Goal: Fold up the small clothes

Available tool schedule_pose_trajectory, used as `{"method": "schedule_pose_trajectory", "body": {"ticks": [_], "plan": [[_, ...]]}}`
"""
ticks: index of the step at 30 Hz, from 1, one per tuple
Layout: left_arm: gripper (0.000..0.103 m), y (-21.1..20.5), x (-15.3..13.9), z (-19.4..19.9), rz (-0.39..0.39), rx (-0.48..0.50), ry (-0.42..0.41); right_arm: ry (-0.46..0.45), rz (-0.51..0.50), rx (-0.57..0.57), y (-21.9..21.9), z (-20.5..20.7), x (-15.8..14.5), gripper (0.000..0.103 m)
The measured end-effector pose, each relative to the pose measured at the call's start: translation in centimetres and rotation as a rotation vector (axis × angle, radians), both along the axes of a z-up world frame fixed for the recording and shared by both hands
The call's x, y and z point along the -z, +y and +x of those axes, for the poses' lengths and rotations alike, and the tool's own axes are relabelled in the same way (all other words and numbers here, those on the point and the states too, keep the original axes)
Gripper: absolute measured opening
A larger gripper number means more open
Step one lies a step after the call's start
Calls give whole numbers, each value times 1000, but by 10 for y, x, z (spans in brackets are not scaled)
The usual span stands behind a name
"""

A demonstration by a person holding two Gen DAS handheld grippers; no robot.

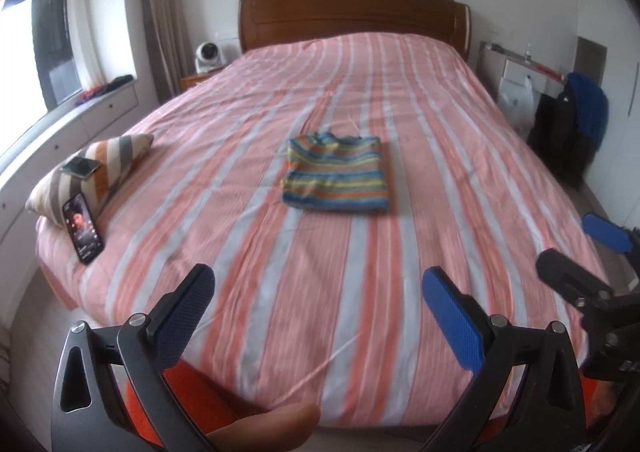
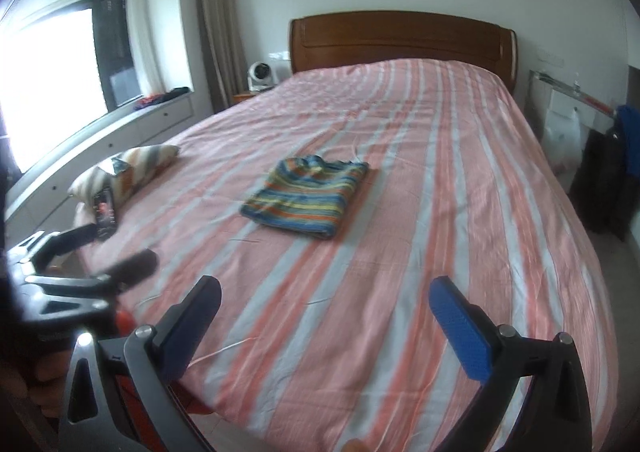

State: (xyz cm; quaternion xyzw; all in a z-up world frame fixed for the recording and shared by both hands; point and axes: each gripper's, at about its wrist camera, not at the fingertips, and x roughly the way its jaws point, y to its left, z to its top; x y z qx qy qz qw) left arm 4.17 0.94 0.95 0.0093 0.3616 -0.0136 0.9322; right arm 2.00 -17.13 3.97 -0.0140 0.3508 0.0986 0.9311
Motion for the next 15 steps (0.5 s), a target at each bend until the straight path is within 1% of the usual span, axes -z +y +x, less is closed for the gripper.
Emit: {"method": "schedule_pose_trajectory", "body": {"ticks": [2,6,12,15], "plan": [[103,0,-2,0,0,-9,2,-16,4,-2,2,-5,-7,102],[103,-2,-3,2,12,-12,14,-25,55,-19,2,-10,-15,102],[103,-2,-2,2,24,-14,13,-6,44,19,-1,-6,-10,102],[103,-1,-1,4,23,-12,29,6,52,33,-3,-4,-7,102]]}}
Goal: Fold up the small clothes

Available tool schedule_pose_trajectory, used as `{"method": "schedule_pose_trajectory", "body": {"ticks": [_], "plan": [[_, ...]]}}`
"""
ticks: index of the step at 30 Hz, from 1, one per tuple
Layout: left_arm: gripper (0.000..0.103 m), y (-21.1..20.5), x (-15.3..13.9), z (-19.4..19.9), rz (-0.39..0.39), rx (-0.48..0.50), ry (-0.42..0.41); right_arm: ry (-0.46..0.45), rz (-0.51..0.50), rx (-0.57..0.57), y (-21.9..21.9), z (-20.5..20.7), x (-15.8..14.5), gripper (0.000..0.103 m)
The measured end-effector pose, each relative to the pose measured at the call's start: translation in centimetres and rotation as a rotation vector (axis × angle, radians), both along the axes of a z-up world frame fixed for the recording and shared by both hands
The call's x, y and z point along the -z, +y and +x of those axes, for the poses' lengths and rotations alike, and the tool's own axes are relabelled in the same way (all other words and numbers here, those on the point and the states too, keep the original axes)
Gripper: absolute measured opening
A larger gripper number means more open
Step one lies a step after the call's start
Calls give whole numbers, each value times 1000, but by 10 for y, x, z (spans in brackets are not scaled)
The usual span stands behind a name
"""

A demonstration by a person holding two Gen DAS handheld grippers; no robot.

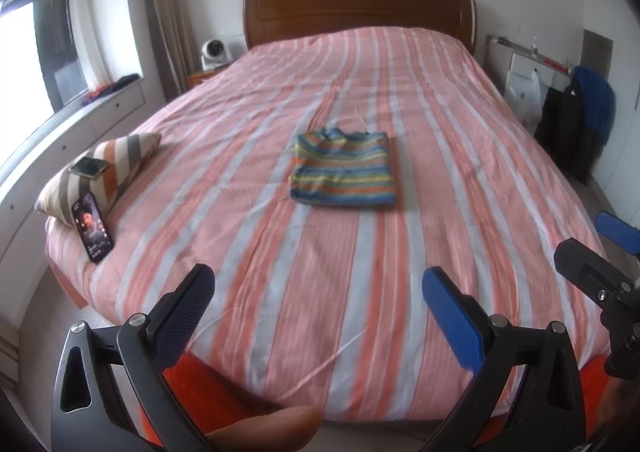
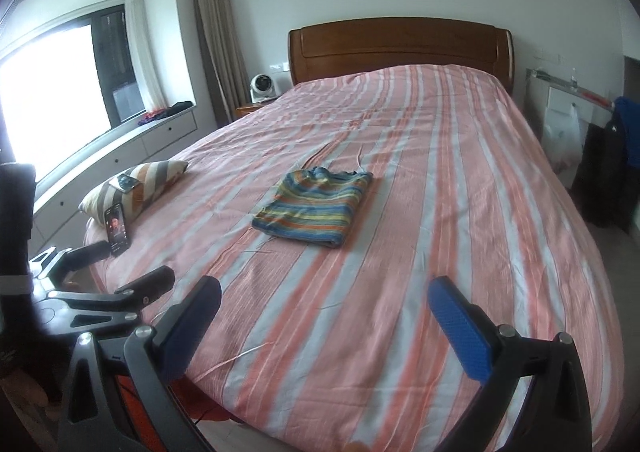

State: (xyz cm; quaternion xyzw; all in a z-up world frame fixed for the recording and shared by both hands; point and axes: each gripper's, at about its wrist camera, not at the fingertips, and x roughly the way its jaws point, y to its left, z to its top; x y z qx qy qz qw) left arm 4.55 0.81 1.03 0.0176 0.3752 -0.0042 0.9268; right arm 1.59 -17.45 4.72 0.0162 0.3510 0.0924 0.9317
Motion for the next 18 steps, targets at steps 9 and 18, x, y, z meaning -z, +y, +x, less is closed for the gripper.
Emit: {"method": "schedule_pose_trajectory", "body": {"ticks": [9,18], "plan": [[103,-1,2,2,24,-9,2,7,-40,16,-1,3,7,102],[103,-1,2,3,63,-32,-27,-68,-37,5,-1,-3,2,102]]}}
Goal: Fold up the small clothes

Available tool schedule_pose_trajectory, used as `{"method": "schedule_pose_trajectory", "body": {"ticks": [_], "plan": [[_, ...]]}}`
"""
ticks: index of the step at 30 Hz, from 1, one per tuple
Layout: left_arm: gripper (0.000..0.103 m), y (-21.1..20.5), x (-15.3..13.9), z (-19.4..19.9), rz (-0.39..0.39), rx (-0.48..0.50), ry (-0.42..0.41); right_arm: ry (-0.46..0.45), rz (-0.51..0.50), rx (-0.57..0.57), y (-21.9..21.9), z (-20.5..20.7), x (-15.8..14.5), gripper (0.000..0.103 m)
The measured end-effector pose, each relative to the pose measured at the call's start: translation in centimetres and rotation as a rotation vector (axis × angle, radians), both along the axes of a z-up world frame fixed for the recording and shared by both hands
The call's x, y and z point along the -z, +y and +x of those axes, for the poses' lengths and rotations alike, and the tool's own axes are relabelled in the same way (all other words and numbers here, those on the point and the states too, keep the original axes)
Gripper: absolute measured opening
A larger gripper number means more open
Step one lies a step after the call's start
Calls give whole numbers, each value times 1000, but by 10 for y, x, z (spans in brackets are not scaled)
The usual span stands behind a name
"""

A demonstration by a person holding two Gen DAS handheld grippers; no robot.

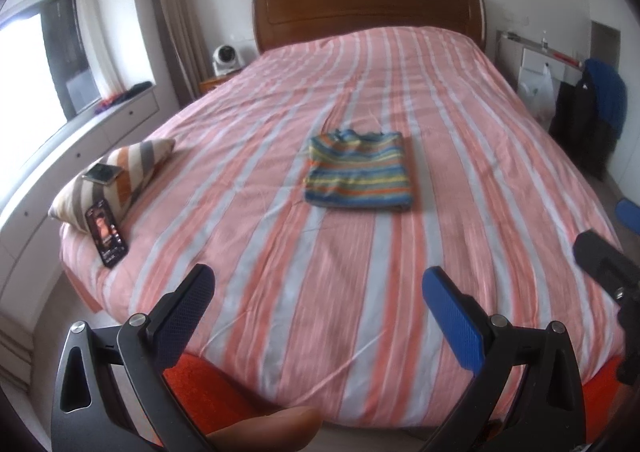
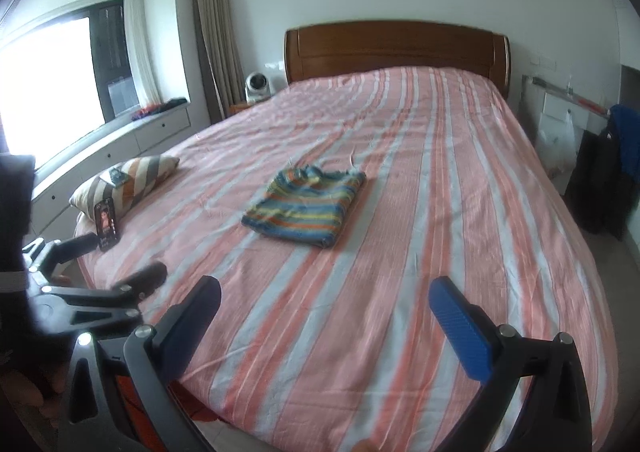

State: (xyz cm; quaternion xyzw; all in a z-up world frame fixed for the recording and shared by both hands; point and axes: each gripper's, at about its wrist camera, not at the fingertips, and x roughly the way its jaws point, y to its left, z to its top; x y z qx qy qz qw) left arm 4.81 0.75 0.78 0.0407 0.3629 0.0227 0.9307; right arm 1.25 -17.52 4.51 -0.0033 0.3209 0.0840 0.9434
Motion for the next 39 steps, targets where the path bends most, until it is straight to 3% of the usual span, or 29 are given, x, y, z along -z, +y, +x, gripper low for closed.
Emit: {"method": "schedule_pose_trajectory", "body": {"ticks": [2,6,15,22,33,39], "plan": [[103,0,-2,-1,-1,0,-10,-10,2,-17,0,-1,-2,102],[103,-1,-3,-1,8,8,-21,52,7,-64,6,4,2,102],[103,1,-2,0,-23,11,-3,50,14,-46,10,8,-2,102],[103,5,1,0,-8,9,16,109,13,-49,15,13,8,102],[103,4,2,2,-25,21,37,57,-84,-50,24,5,5,102],[103,2,2,3,-15,20,33,64,-61,-69,30,5,0,102]]}}
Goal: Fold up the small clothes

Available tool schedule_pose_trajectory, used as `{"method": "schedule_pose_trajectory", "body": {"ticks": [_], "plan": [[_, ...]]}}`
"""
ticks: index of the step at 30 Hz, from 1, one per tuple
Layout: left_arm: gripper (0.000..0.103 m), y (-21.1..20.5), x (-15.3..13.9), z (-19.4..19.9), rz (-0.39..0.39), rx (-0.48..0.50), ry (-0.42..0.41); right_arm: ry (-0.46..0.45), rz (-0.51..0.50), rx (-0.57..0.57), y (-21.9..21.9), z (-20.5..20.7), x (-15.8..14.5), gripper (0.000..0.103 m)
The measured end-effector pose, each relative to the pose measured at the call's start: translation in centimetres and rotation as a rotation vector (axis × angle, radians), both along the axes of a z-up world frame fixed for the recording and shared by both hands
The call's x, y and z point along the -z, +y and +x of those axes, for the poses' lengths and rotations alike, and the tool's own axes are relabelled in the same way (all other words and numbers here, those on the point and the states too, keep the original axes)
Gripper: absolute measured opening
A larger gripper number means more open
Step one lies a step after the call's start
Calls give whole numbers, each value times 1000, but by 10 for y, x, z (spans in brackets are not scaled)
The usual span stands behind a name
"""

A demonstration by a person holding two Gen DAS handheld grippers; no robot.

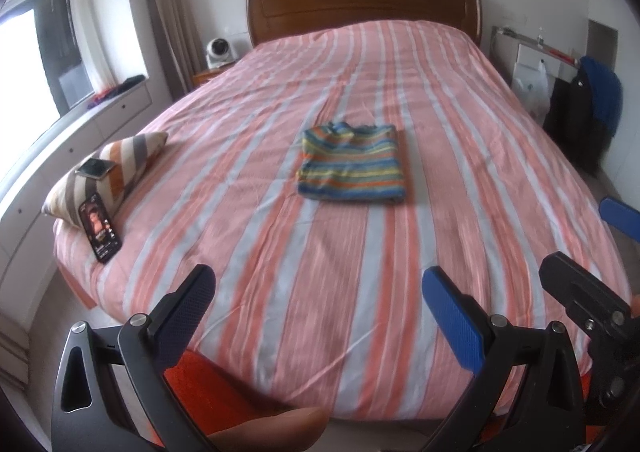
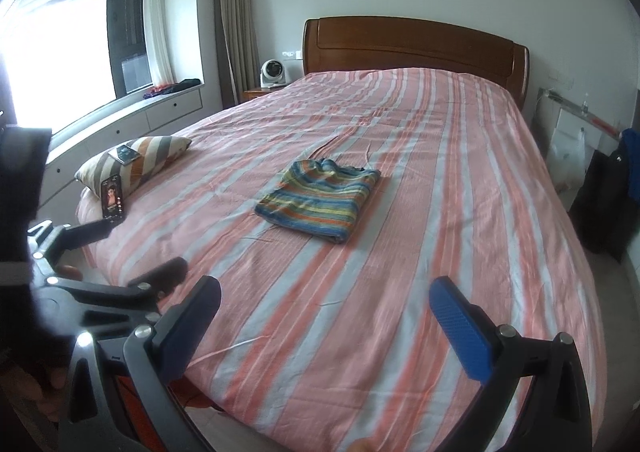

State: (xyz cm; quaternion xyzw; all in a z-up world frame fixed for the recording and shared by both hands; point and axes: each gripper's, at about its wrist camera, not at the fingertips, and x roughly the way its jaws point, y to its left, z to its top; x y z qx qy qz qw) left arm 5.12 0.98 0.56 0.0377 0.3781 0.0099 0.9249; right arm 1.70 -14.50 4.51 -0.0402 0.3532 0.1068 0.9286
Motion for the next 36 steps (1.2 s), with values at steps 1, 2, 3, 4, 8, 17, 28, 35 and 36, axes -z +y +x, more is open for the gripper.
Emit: {"method": "schedule_pose_trajectory", "body": {"ticks": [1,2,3,4,8,17,28,35,36], "plan": [[103,0,0,1,0,-1,1,-2,1,-2,1,-1,-1,102],[103,0,0,1,-1,-2,2,-3,1,-2,1,-1,-1,102],[103,1,0,1,0,-3,2,-4,0,-1,0,-1,-1,102],[103,1,0,2,1,-3,1,-2,-2,4,0,0,-1,102],[103,1,-1,0,6,-2,-8,23,3,17,-1,6,1,102],[103,4,1,1,-2,-16,3,55,-22,19,1,9,5,102],[103,4,4,2,-3,-20,14,60,-45,31,3,10,10,102],[103,9,2,-1,-37,-17,-18,64,-41,47,-3,11,13,102],[103,9,1,-2,-31,-18,-31,63,-40,46,-4,10,13,102]]}}
